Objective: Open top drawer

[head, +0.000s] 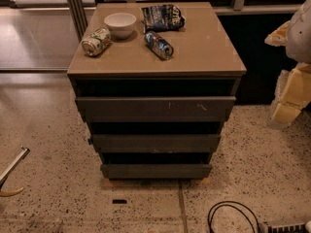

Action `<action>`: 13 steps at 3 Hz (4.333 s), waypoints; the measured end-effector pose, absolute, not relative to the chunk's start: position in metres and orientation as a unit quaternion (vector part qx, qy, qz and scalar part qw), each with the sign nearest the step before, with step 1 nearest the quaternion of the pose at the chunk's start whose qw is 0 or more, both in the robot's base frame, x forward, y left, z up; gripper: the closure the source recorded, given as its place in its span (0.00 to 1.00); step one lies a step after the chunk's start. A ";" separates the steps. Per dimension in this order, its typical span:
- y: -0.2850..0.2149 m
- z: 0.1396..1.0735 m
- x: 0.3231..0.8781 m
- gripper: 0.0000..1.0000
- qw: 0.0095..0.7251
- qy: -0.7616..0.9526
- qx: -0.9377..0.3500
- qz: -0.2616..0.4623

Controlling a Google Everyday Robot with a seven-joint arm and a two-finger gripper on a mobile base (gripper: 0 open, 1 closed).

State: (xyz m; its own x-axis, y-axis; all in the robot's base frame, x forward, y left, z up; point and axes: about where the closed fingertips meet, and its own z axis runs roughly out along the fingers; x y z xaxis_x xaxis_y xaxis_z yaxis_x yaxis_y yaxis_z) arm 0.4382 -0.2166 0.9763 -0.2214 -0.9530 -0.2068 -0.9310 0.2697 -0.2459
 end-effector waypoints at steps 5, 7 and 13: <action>-0.160 0.800 0.536 0.00 0.272 0.770 -0.569 0.101; -0.158 0.798 0.557 0.00 0.302 0.770 -0.555 0.090; -0.140 0.684 0.664 0.00 0.264 0.804 -0.520 0.115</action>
Offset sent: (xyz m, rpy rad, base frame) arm 0.0219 0.0095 -0.0310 0.0188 -0.0009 -0.0020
